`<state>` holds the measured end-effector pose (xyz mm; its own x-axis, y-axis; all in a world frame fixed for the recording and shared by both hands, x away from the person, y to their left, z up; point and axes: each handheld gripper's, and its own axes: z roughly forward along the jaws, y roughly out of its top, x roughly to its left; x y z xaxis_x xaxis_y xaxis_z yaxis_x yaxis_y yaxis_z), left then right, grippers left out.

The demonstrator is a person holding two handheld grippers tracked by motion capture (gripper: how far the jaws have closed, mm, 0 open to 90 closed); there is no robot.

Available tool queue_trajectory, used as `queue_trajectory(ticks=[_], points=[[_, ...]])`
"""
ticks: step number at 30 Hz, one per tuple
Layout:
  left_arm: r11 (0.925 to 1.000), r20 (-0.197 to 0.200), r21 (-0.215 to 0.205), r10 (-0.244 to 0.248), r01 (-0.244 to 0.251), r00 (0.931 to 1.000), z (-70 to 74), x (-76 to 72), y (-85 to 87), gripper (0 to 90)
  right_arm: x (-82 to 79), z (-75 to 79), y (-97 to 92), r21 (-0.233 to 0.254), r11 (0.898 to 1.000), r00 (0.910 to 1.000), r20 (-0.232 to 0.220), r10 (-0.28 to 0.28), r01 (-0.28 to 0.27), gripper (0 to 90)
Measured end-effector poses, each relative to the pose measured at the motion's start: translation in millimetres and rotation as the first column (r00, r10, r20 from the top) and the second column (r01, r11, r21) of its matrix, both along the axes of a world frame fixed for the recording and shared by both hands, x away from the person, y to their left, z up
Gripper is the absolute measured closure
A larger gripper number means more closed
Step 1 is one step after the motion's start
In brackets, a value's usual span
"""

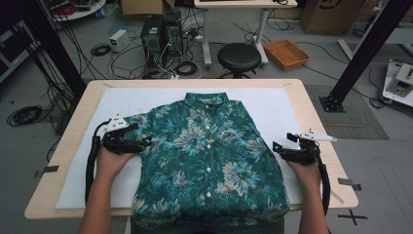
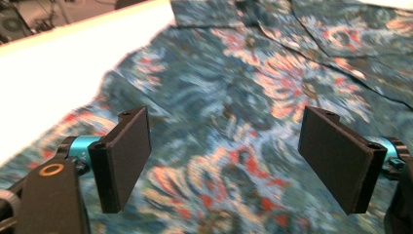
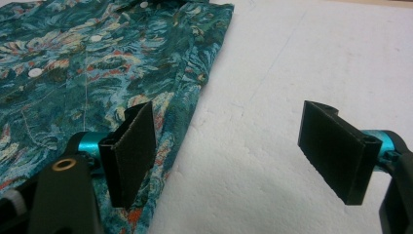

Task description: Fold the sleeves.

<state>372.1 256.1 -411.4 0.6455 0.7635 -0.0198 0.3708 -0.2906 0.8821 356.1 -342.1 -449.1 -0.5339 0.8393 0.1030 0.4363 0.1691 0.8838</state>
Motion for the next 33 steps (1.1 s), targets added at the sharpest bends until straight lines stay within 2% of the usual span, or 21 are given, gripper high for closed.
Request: queue_trajectory(ticks=[5, 6, 7, 10, 11, 13, 15, 17, 20, 24, 25, 26, 27, 29, 31, 32, 33], points=[[0.9991, -0.014, 0.011, 0.040, -0.040, 0.9991, 3.7, 11.5, 10.9, 19.7, 0.2, -0.1, 0.3, -0.009, 1.000, 1.0000, 0.007, 0.003, -0.003, 22.2], [0.9983, -0.015, -0.013, 0.056, -0.057, 0.9983, 2.4, 15.3, 16.3, 19.7, 0.1, 0.0, 0.4, -0.009, 1.000, 1.0000, 0.005, 0.005, -0.005, 22.3], [0.9975, -0.026, -0.020, 0.067, -0.068, 0.9974, 1.1, 17.3, 19.2, 19.7, 0.2, -0.1, 0.4, -0.009, 1.000, 1.0000, 0.004, 0.004, -0.004, 22.2], [0.9954, -0.063, 0.001, 0.095, -0.095, 0.9935, -4.2, 22.4, 25.7, 19.7, 0.3, 0.0, 0.4, -0.007, 1.000, 1.0000, 0.002, 0.002, -0.002, 22.3], [0.9954, -0.063, 0.001, 0.095, -0.095, 0.9935, -4.2, 22.4, 25.7, 19.7, 0.3, 0.0, 0.4, -0.007, 1.000, 1.0000, 0.002, 0.002, -0.002, 22.3], [0.9928, -0.088, 0.032, 0.118, -0.116, 0.9891, -8.0, 27.1, 31.0, 19.7, 0.2, 0.0, 0.3, -0.005, 1.000, 1.0000, 0.001, 0.001, -0.001, 22.3], [0.9918, -0.095, 0.036, 0.126, -0.123, 0.9876, -9.1, 29.0, 33.2, 19.7, 0.3, -0.1, 0.3, -0.006, 1.000, 1.0000, 0.001, 0.001, -0.001, 22.3], [0.9865, -0.106, 0.052, 0.160, -0.156, 0.9814, -13.2, 34.9, 40.7, 19.7, 0.3, -0.1, 0.3, -0.006, 1.000, 1.0000, 0.002, 0.001, -0.001, 22.3], [0.9822, -0.134, 0.056, 0.185, -0.179, 0.9736, -17.2, 39.9, 47.5, 19.7, 0.4, -0.1, 0.4, -0.007, 1.000, 1.0000, 0.002, 0.001, -0.001, 22.3], [0.9753, -0.165, 0.095, 0.213, -0.199, 0.9630, -24.4, 46.0, 52.3, 19.7, 0.3, -0.1, 0.5, -0.009, 1.000, 1.0000, 0.002, 0.000, 0.000, 22.4], [0.9753, -0.165, 0.095, 0.213, -0.199, 0.9630, -24.4, 46.0, 52.3, 19.8, 0.3, -0.1, 0.6, -0.009, 1.000, 1.0000, 0.002, -0.001, 0.001, 22.4], [0.9669, -0.172, 0.117, 0.245, -0.227, 0.9541, -28.7, 48.8, 54.8, 19.8, 0.4, -0.2, 0.6, -0.010, 1.000, 1.0000, 0.004, 0.000, 0.000, 22.4], [0.9669, -0.172, 0.117, 0.245, -0.227, 0.9541, -28.7, 48.8, 54.8, 19.8, 0.3, -0.2, 0.7, -0.009, 1.000, 1.0000, 0.002, 0.000, 0.000, 22.4], [0.9621, -0.188, 0.124, 0.263, -0.243, 0.9464, -33.5, 51.9, 57.7, 19.8, 0.3, -0.2, 0.7, -0.009, 1.000, 1.0000, 0.002, 0.000, 0.000, 22.5], [0.9621, -0.196, 0.123, 0.264, -0.244, 0.9444, -35.1, 52.7, 58.8, 20.1, 0.2, -0.1, 0.8, -0.010, 1.000, 1.0000, 0.002, 0.000, 0.000, 23.3], [0.9594, -0.212, 0.128, 0.274, -0.251, 0.9379, -38.7, 54.3, 60.5, 20.1, 0.1, -0.1, 1.2, -0.011, 1.000, 1.0000, 0.001, 0.000, 0.000, 23.5], [0.9594, -0.212, 0.128, 0.274, -0.251, 0.9379, -38.7, 54.3, 60.5, 20.2, -0.1, -0.1, 1.3, -0.011, 1.000, 1.0000, 0.000, 0.000, 0.000, 23.5]])
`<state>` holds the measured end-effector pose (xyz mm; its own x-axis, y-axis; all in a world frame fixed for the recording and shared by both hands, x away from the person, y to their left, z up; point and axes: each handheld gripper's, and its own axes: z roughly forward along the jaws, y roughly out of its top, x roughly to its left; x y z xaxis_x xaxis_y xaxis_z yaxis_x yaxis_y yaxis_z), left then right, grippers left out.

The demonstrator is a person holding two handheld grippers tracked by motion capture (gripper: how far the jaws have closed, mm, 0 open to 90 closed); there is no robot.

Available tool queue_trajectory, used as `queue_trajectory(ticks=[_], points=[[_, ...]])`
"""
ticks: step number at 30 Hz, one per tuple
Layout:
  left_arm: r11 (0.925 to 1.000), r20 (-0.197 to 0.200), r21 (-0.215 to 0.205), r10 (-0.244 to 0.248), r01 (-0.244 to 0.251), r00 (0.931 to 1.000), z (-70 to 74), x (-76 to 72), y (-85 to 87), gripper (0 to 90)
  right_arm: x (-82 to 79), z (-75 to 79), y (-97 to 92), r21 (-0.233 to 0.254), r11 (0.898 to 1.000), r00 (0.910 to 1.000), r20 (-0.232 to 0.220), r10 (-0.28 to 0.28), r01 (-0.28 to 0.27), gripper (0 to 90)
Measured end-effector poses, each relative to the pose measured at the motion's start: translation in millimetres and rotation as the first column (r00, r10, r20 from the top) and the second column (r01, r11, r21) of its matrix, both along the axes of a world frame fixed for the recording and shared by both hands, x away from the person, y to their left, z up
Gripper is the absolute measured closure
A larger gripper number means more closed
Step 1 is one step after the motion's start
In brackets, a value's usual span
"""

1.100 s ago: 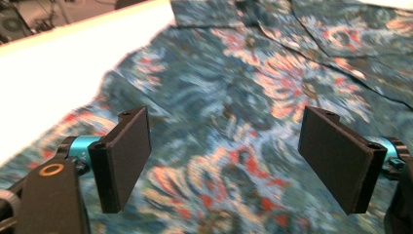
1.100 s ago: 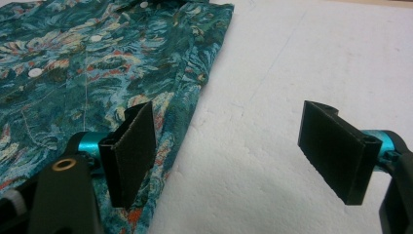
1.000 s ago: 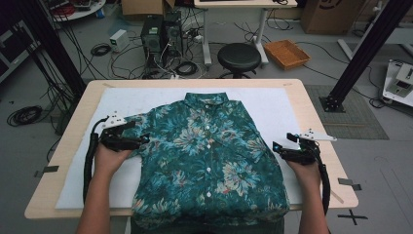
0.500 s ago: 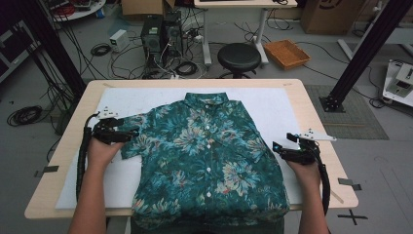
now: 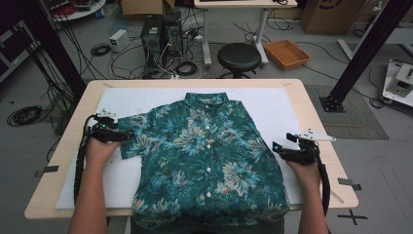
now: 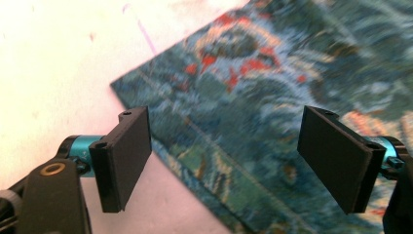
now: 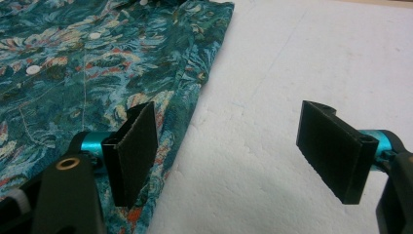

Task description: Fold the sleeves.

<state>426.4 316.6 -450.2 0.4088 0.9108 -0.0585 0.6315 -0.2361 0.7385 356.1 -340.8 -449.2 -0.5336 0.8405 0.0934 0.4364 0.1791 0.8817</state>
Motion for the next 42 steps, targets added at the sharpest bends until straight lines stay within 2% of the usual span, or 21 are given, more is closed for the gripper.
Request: queue_trajectory(ticks=[4, 5, 6, 8, 10, 11, 13, 18, 24, 26, 27, 28, 29, 32, 35, 39, 42], points=[[0.9996, 0.009, -0.026, -0.007, 0.008, 0.9999, -1.2, -0.7, 4.5, 21.3, 0.0, 0.1, -0.1, 0.000, 1.000, 1.0000, 0.001, 0.000, 0.000, 23.5], [0.9996, 0.009, -0.026, -0.007, 0.008, 0.9999, -1.2, -0.7, 4.5, 21.5, 0.0, 0.0, -0.2, 0.000, 1.000, 1.0000, 0.001, 0.000, 0.000, 23.5], [1.0000, 0.012, -0.010, 0.001, 0.000, 0.9999, -1.0, -1.6, 3.5, 22.7, 0.1, 0.0, -0.1, 0.000, 1.000, 1.0000, 0.002, 0.000, 0.000, 23.5], [0.9997, 0.025, 0.012, 0.021, -0.021, 0.9995, -0.6, -2.9, 2.1, 29.5, 0.1, 0.0, -0.1, -0.002, 1.000, 1.0000, 0.005, 0.002, -0.002, 23.5], [0.9993, 0.028, 0.015, 0.034, -0.034, 0.9991, 0.1, -3.8, 3.7, 35.8, 0.1, 0.0, -0.2, -0.002, 1.000, 1.0000, 0.005, 0.002, -0.002, 23.5], [0.9993, 0.028, 0.015, 0.034, -0.034, 0.9991, 0.1, -3.8, 3.7, 40.6, 0.1, 0.0, -0.1, -0.002, 1.000, 1.0000, 0.005, 0.002, -0.002, 23.5], [0.9966, 0.034, 0.012, 0.081, -0.081, 0.9962, 1.2, -5.2, 7.9, 53.5, -0.1, 0.0, 0.2, -0.004, 1.000, 1.0000, 0.005, 0.001, -0.001, 23.5], [0.9955, 0.037, 0.015, 0.093, -0.094, 0.9950, 1.4, -6.1, 7.4, 63.3, -0.2, 0.0, 0.4, -0.008, 1.000, 1.0000, 0.006, 0.003, -0.003, 23.6], [0.9971, 0.041, 0.034, 0.067, -0.068, 0.9969, 2.4, -8.1, 1.5, 78.0, -0.4, 0.1, 0.5, -0.010, 1.000, 1.0000, 0.004, 0.003, -0.003, 23.6], [0.9972, 0.046, 0.048, 0.055, -0.057, 0.9975, 2.7, -8.3, -1.0, 82.0, -0.3, 0.0, 0.8, -0.011, 1.000, 1.0000, 0.007, 0.005, -0.005, 23.6], [0.9968, 0.049, 0.070, 0.037, -0.040, 0.9981, 3.3, -8.8, -3.3, 84.5, -0.3, 0.0, 0.9, -0.010, 1.000, 1.0000, 0.005, 0.005, -0.004, 23.7], [0.9968, 0.049, 0.070, 0.037, -0.040, 0.9981, 3.3, -8.8, -3.3, 85.4, -0.2, 0.0, 0.8, -0.011, 1.000, 1.0000, 0.007, 0.005, -0.005, 23.7], [0.9954, 0.053, 0.090, 0.028, -0.033, 0.9982, 4.0, -9.3, -5.7, 86.4, -0.2, 0.0, 0.8, -0.011, 1.000, 1.0000, 0.007, 0.005, -0.005, 23.7], [0.9948, 0.054, 0.099, 0.018, -0.024, 0.9984, 5.1, -10.4, -8.6, 86.8, -0.3, 0.1, 0.9, -0.012, 1.000, 1.0000, 0.006, 0.005, -0.005, 23.8], [0.9935, 0.067, 0.113, -0.024, 0.017, 0.9975, 9.6, -13.6, -17.3, 86.8, -0.2, 0.0, 1.1, -0.013, 1.000, 1.0000, 0.006, 0.005, -0.005, 23.9], [0.9952, 0.091, 0.094, -0.037, 0.029, 0.9952, 14.2, -17.0, -24.6, 86.8, -0.2, 0.0, 1.3, -0.016, 1.000, 1.0000, 0.006, 0.005, -0.005, 24.0], [0.9955, 0.123, 0.076, -0.066, 0.057, 0.9901, 22.0, -22.5, -34.5, 86.8, -0.4, 0.1, 1.6, -0.017, 1.000, 1.0000, 0.004, 0.005, -0.005, 24.1]])
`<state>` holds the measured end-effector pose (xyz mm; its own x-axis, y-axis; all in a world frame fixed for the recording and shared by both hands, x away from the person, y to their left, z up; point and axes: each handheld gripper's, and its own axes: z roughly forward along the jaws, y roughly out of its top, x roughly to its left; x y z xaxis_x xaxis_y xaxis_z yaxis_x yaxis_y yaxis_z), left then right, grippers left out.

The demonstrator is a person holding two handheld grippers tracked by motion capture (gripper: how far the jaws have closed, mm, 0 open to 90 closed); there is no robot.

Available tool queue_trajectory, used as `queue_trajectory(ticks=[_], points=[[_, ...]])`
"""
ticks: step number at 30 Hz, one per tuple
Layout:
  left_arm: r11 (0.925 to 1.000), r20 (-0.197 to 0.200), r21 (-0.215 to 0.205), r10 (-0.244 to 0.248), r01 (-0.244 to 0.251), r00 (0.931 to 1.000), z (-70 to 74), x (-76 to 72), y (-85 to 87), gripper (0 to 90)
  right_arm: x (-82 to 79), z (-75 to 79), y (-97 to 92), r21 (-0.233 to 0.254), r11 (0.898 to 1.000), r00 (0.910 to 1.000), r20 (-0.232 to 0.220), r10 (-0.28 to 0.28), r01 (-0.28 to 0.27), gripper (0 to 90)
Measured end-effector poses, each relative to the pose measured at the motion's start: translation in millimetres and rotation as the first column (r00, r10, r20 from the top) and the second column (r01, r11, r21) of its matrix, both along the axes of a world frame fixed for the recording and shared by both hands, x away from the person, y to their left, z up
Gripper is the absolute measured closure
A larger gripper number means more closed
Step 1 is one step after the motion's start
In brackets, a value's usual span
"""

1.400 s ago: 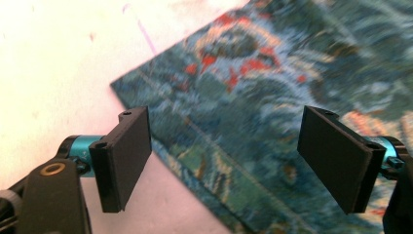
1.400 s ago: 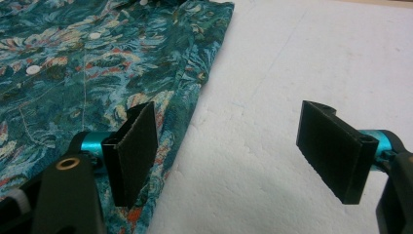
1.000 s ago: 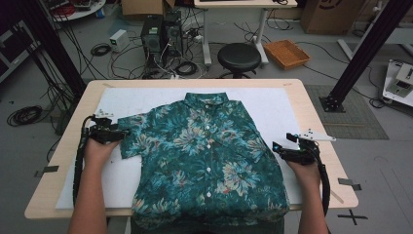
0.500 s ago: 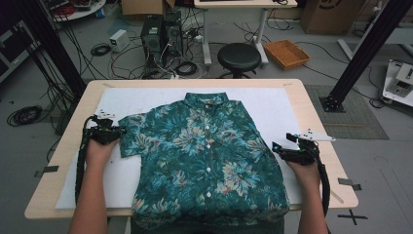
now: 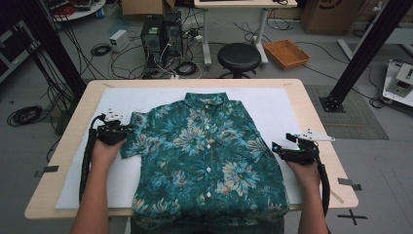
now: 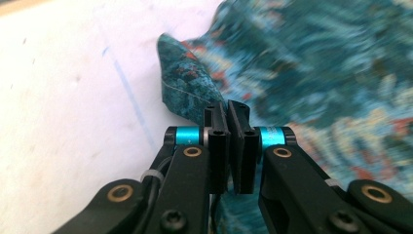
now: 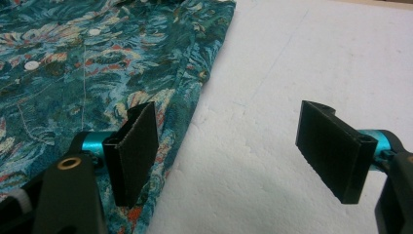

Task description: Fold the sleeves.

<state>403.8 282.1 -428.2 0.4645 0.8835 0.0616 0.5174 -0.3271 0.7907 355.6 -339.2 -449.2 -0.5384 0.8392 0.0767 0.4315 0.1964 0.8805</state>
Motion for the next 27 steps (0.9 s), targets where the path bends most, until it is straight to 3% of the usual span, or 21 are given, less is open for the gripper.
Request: queue_trajectory(ticks=[8, 17, 27], points=[[0.9964, 0.035, -0.015, -0.083, 0.083, 0.9960, 15.6, -7.8, -25.0, 86.8, 0.1, -0.1, -0.2, 0.000, 1.000, 1.0000, 0.002, 0.000, 0.000, 24.0], [0.9784, 0.088, -0.038, -0.199, 0.203, 0.9760, 33.3, -15.2, -69.8, 86.7, 0.2, 0.0, -0.6, 0.002, 1.000, 1.0000, 0.003, 0.001, -0.001, 24.0], [0.9665, 0.065, -0.034, -0.252, 0.254, 0.9656, 28.2, -13.0, -96.3, 86.7, 0.5, -0.1, -0.5, 0.002, 1.000, 1.0000, 0.003, 0.001, -0.001, 24.1]])
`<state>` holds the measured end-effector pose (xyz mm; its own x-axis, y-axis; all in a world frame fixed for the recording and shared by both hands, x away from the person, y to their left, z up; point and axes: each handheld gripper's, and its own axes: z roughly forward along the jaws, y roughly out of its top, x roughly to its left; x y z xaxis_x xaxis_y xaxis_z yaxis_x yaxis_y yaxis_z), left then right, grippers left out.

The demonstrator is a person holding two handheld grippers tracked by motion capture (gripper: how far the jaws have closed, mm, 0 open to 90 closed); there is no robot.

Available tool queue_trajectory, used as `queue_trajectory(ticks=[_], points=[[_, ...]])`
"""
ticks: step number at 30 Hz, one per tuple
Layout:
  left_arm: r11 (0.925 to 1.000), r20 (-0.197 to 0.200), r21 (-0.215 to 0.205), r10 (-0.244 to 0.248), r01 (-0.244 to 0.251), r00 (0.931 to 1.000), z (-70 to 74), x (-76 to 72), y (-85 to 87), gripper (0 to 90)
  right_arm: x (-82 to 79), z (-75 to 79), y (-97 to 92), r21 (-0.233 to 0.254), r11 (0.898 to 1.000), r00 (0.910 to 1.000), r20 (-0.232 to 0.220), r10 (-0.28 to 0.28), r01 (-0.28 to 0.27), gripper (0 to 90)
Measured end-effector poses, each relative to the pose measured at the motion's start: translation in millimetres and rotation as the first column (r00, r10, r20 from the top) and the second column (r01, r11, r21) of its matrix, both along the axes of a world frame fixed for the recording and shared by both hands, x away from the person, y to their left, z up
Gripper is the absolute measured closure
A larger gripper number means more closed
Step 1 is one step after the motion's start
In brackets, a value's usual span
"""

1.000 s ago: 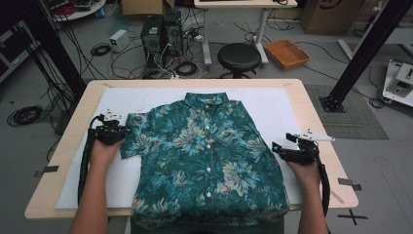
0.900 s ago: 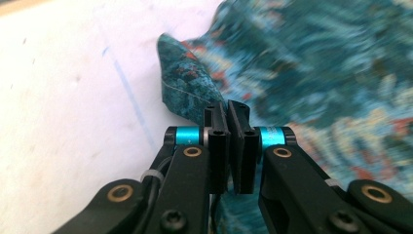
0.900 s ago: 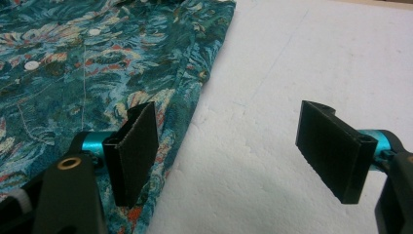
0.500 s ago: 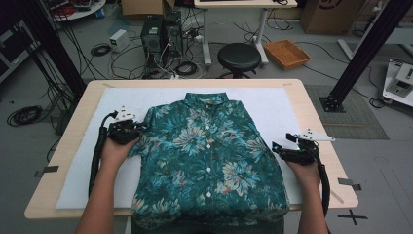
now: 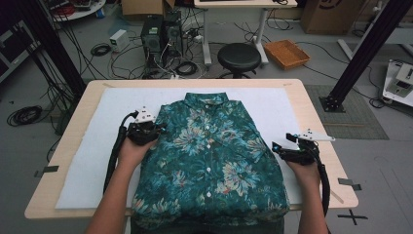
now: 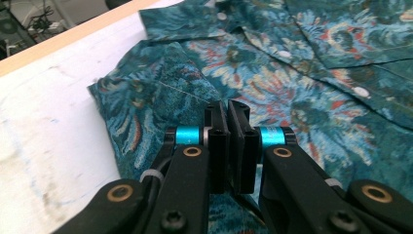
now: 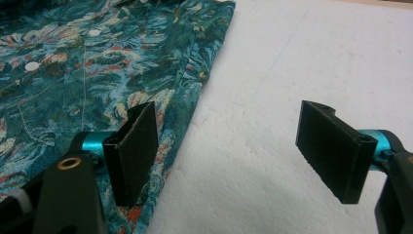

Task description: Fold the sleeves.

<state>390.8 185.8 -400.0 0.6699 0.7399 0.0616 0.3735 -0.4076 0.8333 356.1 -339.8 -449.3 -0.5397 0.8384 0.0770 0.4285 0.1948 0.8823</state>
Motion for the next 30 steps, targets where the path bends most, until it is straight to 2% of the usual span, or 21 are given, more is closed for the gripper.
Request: queue_trajectory(ticks=[12, 15, 20, 24, 25, 30], points=[[0.9978, 0.000, -0.015, -0.065, 0.065, 0.9979, -0.7, -2.0, -27.6, 86.7, -0.4, 0.1, 0.3, 0.000, 1.000, 1.0000, -0.003, -0.002, 0.002, 24.0], [0.9962, -0.007, -0.008, -0.087, 0.087, 0.9962, -2.2, -2.2, -35.3, 86.5, -0.2, 0.1, 0.2, 0.000, 1.000, 1.0000, -0.002, -0.001, 0.001, 24.1], [0.9935, -0.010, -0.011, -0.113, 0.113, 0.9935, -2.2, -4.8, -41.1, 84.1, -0.2, 0.1, 0.0, 0.001, 1.000, 1.0000, -0.002, 0.001, -0.001, 24.0], [0.9880, -0.003, -0.033, -0.151, 0.151, 0.9885, 0.6, -8.8, -44.3, 81.7, -0.2, 0.1, 0.1, 0.000, 1.000, 1.0000, -0.002, -0.001, 0.001, 24.0], [0.9848, -0.010, -0.057, -0.165, 0.164, 0.9863, 1.8, -10.4, -45.8, 81.7, -0.2, 0.0, 0.1, -0.001, 1.000, 1.0000, -0.001, 0.000, 0.000, 24.1], [0.9856, -0.016, -0.065, -0.157, 0.156, 0.9875, 2.7, -11.2, -46.2, 76.6, -0.4, 0.1, 0.1, 0.001, 1.000, 1.0000, -0.003, -0.001, 0.001, 24.0]])
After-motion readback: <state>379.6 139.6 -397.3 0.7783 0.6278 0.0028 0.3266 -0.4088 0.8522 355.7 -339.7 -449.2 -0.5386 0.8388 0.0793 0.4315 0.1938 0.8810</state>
